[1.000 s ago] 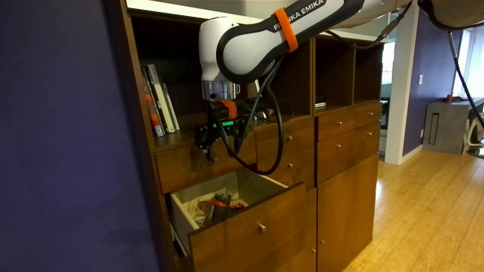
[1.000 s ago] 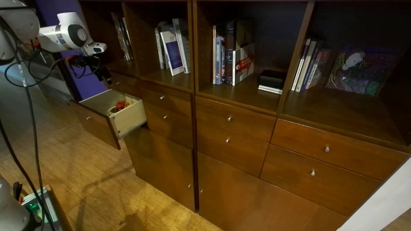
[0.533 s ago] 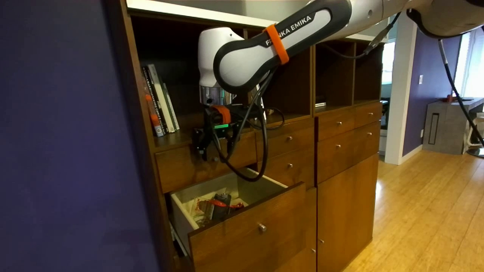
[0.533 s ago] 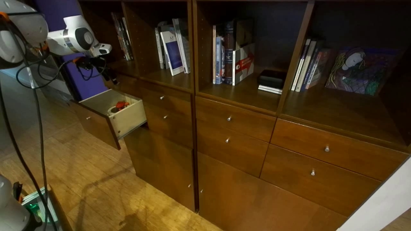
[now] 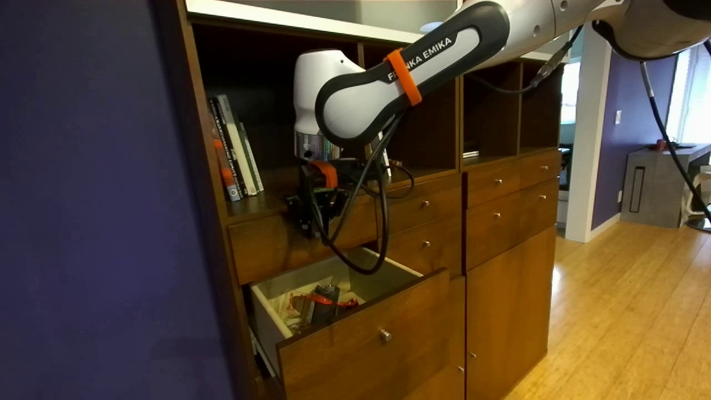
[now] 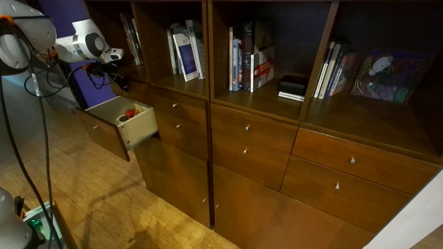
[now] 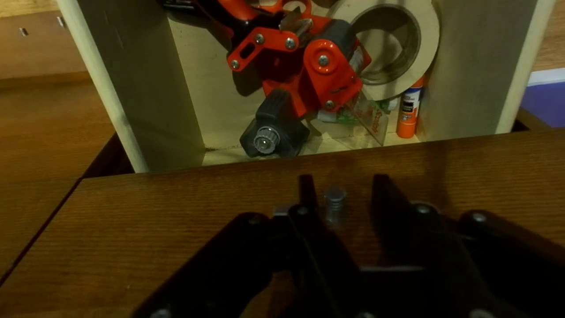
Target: Open the far left top drawer fully
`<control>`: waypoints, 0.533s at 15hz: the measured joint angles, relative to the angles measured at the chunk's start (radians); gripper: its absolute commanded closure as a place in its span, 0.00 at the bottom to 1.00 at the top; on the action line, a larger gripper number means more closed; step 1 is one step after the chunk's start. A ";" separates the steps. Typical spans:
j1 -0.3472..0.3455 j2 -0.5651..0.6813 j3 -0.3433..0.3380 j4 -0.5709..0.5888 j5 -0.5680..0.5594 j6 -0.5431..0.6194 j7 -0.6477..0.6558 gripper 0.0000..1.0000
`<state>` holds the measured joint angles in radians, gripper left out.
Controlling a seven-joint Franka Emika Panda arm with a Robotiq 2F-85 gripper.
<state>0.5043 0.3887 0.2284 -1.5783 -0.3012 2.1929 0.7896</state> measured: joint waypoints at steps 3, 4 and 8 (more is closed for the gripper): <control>0.012 0.003 -0.016 0.000 -0.020 0.012 0.002 0.55; 0.016 0.003 -0.019 -0.001 -0.027 0.012 0.002 0.60; 0.023 0.004 -0.025 -0.004 -0.038 0.014 0.003 0.95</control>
<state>0.5278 0.3930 0.2038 -1.5820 -0.3393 2.2065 0.7922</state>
